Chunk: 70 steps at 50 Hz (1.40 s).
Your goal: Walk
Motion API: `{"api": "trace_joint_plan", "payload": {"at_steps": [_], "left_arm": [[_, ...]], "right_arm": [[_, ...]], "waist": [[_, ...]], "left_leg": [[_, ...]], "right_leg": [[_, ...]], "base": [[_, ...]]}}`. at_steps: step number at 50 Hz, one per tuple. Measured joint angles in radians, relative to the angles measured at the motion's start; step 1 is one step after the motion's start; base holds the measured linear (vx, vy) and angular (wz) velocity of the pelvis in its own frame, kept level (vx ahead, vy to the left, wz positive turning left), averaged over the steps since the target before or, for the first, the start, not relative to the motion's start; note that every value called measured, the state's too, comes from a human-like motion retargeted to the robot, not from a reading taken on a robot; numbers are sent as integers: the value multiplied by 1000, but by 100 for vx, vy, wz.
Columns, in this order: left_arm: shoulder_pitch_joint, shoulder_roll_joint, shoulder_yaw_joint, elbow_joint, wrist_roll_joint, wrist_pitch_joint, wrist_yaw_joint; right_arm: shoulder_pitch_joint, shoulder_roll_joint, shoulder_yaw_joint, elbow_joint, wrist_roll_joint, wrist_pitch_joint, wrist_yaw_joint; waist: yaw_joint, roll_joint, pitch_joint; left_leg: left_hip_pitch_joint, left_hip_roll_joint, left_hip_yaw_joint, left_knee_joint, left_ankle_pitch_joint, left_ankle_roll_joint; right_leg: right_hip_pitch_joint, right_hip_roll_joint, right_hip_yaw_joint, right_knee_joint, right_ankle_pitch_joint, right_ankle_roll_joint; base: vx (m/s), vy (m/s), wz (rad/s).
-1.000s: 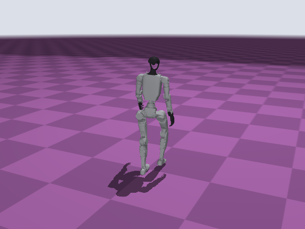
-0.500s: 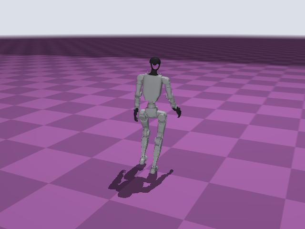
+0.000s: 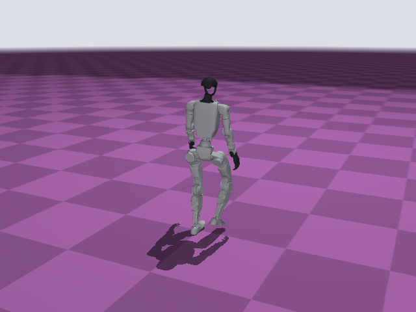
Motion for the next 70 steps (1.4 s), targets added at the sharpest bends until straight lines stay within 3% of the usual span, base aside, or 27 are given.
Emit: {"api": "trace_joint_plan", "payload": {"at_steps": [5, 10, 15, 19, 26, 33, 37, 43, 47, 50, 53, 57, 62, 65, 70], "left_arm": [[-103, 37, -21, -143, 15, -44, 22], [-96, 21, -4, -197, 15, -67, 42], [-13, -31, 19, -139, 13, -43, 33], [54, -57, 42, -24, 41, -4, -19], [197, -60, 96, 139, 78, 45, -83], [190, -51, 106, 184, 78, 47, -81], [103, -24, 81, 133, 57, 26, -55], [0, 15, 57, -1, 21, -23, -2], [5, 17, 32, -73, 28, -39, 31], [16, 3, 9, -103, 36, -35, 31], [38, -15, -10, -84, 60, -20, 10], [115, -40, -20, 3, 86, -9, -24], [242, -63, 18, 149, 80, 6, -69], [318, -68, 58, 211, 61, 20, -78], [372, -61, 121, 281, 15, 33, -74]], "right_arm": [[85, -8, -38, 22, 1, 29, -8], [148, -4, -61, 23, 25, 25, -27], [145, -16, -69, -1, 60, 4, -68], [82, -47, -54, -64, 59, -4, -80], [-24, -81, -13, -207, 28, -26, -45], [-34, -51, -7, -221, 40, -40, -5], [16, -34, -29, -152, 60, -36, -14], [124, -29, -66, -49, 67, -20, -51], [160, -34, -61, -20, 53, -15, -81], [138, -50, -46, -18, 37, -16, -96], [81, -70, -31, -47, 21, -25, -104], [-5, -100, -11, -131, 17, -44, -111], [-117, -124, 16, -248, -3, -66, -113], [-156, -130, 29, -302, -20, -74, -117], [-154, -111, 42, -314, -39, -65, -121]], "waist": [[-14, 77, 4], [-3, 100, -6], [19, 174, -8], [41, 214, 0], [40, 160, 23], [-24, 80, 15], [-45, 77, 19], [-29, 141, 40], [-3, 215, 46], [28, 245, 49], [64, 233, 63], [101, 195, 93], [115, 140, 88], [127, 136, 72], [133, 72, 36]], "left_leg": [[116, 106, -37, -67, -43, -32], [140, 140, -76, 128, -149, -57], [90, 247, -75, 444, -148, -131], [30, 322, -57, 548, -157, -138], [71, 267, -28, 339, -179, -97], [126, 161, -6, 137, -137, -68], [174, 152, -17, 79, -122, -73], [187, 230, -52, 299, -106, -142], [54, 340, -36, 702, 63, -231], [-111, 418, -2, 953, 95, -196], [-272, 432, 26, 1018, -13, -109], [-403, 371, 56, 815, -111, -54], [-455, 233, 46, 347, -64, -79], [-467, 191, 15, 269, -50, -85], [-409, 95, 29, 348, 11, -45]], "right_leg": [[-29, 165, -2, -523, 62, 52], [13, 250, 24, -556, 110, 39], [125, 368, -9, -546, 115, -12], [237, 435, -23, -648, 112, -43], [274, 373, -9, -559, 36, -50], [59, 216, -12, -209, -4, -20], [-1, 183, -25, -220, -8, -12], [82, 290, -39, -396, 24, -27], [164, 399, -60, -465, 14, -73], [231, 448, -53, -537, -5, -96], [333, 456, -17, -638, -8, -87], [480, 428, 33, -751, -11, -55], [609, 353, 47, -836, -32, -33], [640, 335, 47, -785, -71, -32], [652, 249, 72, -543, -85, 14]], "base": [[0, -2, -1], [0, -6, 2], [0, -2, 0], [0, 0, 0], [0, 0, 0], [0, 0, 0], [0, 0, 0], [0, 0, 0], [-7, -3, 4], [-4, -2, 7], [0, 0, 0], [0, 0, -5], [0, 1, -7], [0, 3, -12], [5, 6, 4]]}}
